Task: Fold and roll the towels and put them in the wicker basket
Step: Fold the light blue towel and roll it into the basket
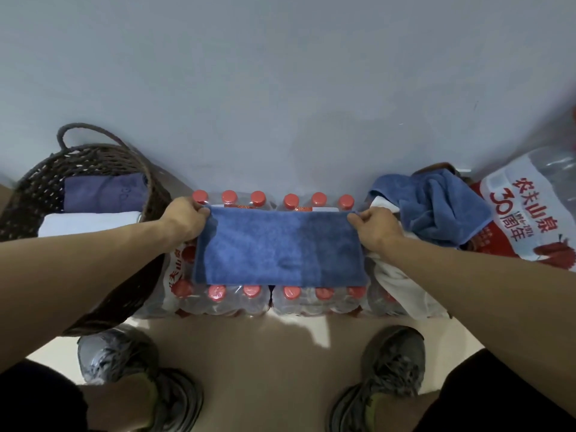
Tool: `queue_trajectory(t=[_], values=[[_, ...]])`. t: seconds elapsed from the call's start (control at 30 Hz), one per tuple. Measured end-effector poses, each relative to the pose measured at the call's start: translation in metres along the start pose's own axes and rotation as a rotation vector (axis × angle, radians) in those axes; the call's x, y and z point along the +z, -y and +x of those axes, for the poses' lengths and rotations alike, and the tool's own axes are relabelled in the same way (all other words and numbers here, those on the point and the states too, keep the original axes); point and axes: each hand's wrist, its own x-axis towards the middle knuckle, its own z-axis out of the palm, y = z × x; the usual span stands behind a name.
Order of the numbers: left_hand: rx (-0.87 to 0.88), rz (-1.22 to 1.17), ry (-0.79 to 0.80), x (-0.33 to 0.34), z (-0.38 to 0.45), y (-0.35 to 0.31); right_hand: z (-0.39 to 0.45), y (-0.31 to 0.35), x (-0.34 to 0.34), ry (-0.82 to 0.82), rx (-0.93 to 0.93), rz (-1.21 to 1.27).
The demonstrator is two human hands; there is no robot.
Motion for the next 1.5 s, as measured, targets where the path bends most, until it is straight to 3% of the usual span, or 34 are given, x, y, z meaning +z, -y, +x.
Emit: queue_trajectory(t=[0.23,0.37,0.53,0.63,0.83,0.9,0.97,1.1,1.2,1.37,1.5], values=[[-0.138,-0.226,0.228,-0.005,-0.025,0.008,-0.014,-0.002,-0.008,0.158,0.110,-0.097],[-0.133,-0.092,0.346,-0.004,-0.052,0.016,-0.032,-0.010,-0.008,0.333,0.204,-0.219],[-0.062,0.057,0.301,0.003,-0.067,0.029,-0.056,-0.011,-0.002,0.327,0.108,-0.483],[-0.023,0.176,0.225,-0.001,-0.070,0.030,-0.064,-0.016,-0.001,0.311,0.116,-0.500],[0.027,0.423,0.101,0.005,-0.084,0.014,-0.065,-0.022,-0.002,0.305,0.156,-0.433],[0.177,0.590,-0.021,0.015,-0.090,0.003,-0.063,-0.019,0.000,0.293,0.158,-0.396],[0.377,0.568,-0.109,0.034,-0.096,-0.009,-0.060,-0.016,0.005,0.269,0.167,-0.325],[0.600,0.401,-0.030,0.080,-0.109,-0.027,-0.055,-0.019,0.011,0.277,0.182,-0.208],[0.645,0.469,0.037,0.106,-0.105,-0.031,-0.050,-0.023,0.010,0.294,0.220,-0.084],[0.684,0.569,-0.002,0.123,-0.095,-0.021,-0.047,-0.024,0.005,0.353,0.254,0.347],[0.693,0.589,-0.052,0.126,-0.097,-0.019,-0.048,-0.021,0.015,0.255,0.274,0.432]])
